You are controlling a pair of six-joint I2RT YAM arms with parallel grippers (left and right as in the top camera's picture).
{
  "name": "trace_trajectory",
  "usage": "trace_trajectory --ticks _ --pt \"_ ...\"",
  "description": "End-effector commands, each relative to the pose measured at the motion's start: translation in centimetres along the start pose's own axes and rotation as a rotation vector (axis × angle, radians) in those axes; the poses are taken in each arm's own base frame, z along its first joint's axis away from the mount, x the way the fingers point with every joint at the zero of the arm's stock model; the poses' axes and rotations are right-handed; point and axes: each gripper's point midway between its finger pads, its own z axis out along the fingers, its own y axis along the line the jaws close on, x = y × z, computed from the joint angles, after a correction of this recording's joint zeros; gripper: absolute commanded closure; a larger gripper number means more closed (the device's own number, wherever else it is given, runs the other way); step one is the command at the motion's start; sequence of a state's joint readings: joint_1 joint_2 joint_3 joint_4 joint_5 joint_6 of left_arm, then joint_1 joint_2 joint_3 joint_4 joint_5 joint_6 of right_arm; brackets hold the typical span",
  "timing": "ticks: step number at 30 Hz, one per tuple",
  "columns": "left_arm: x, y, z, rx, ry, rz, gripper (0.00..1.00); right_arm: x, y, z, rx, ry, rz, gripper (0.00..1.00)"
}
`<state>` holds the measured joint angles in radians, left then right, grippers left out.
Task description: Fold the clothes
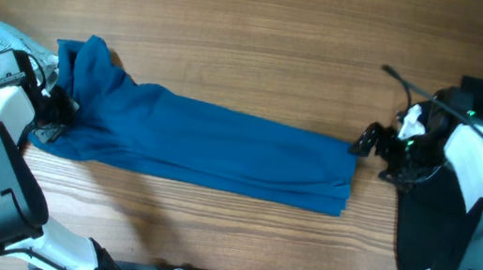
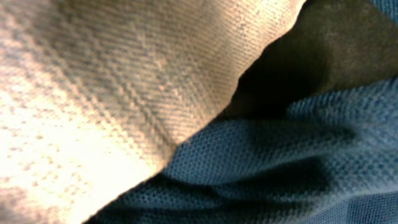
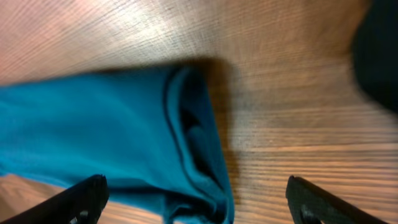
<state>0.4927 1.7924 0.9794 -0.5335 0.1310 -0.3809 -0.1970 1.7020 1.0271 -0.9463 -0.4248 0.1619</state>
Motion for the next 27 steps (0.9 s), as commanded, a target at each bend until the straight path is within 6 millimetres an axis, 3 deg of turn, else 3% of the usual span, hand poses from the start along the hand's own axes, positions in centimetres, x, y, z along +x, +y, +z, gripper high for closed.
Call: trace_trajectory --ticks 1,3,7,12,14,17,18,23,25,27 --pt "1.9 3.0 2.3 -0.109 0.059 -0.005 0.96 1.8 -0.4 2.9 -0.051 0.042 0.074 0.04" --pt "2.0 1.4 1.9 -0.023 0.070 0.048 0.95 2.7 0.5 4.0 -0.141 0.056 0.057 0.04" --pt "1.5 -1.9 -0.2 0.140 0.062 0.130 0.95 5.1 0.2 5.4 -0.174 0.108 0.076 0.11" --pt "-0.1 -5.8 -6.4 0.325 -0.064 0.181 0.94 6.7 1.1 7.0 -0.174 0.138 0.016 0.32" --pt "-0.4 -6.3 -8.6 0.348 -0.118 0.198 0.94 6.9 1.7 7.3 -0.172 0.141 -0.019 0.49" --pt "-0.8 -7.0 -12.0 0.381 -0.209 0.224 0.92 6.0 2.2 7.2 -0.171 0.113 -0.045 0.91" --pt "-0.9 -7.2 -12.9 0.391 -0.235 0.232 0.92 5.5 2.3 6.8 -0.170 0.102 -0.044 0.96" --pt "-1.0 -7.6 -15.9 0.418 -0.319 0.255 0.91 0.3 -0.9 1.4 0.070 0.002 0.054 0.96" --pt "-0.9 -7.6 -16.1 0.420 -0.321 0.254 0.91 -2.4 -2.3 -3.0 0.179 -0.069 0.089 0.96" --pt "-0.7 -7.5 -16.0 0.416 -0.309 0.249 0.92 -4.8 -1.7 -6.6 0.187 -0.148 0.085 0.96"
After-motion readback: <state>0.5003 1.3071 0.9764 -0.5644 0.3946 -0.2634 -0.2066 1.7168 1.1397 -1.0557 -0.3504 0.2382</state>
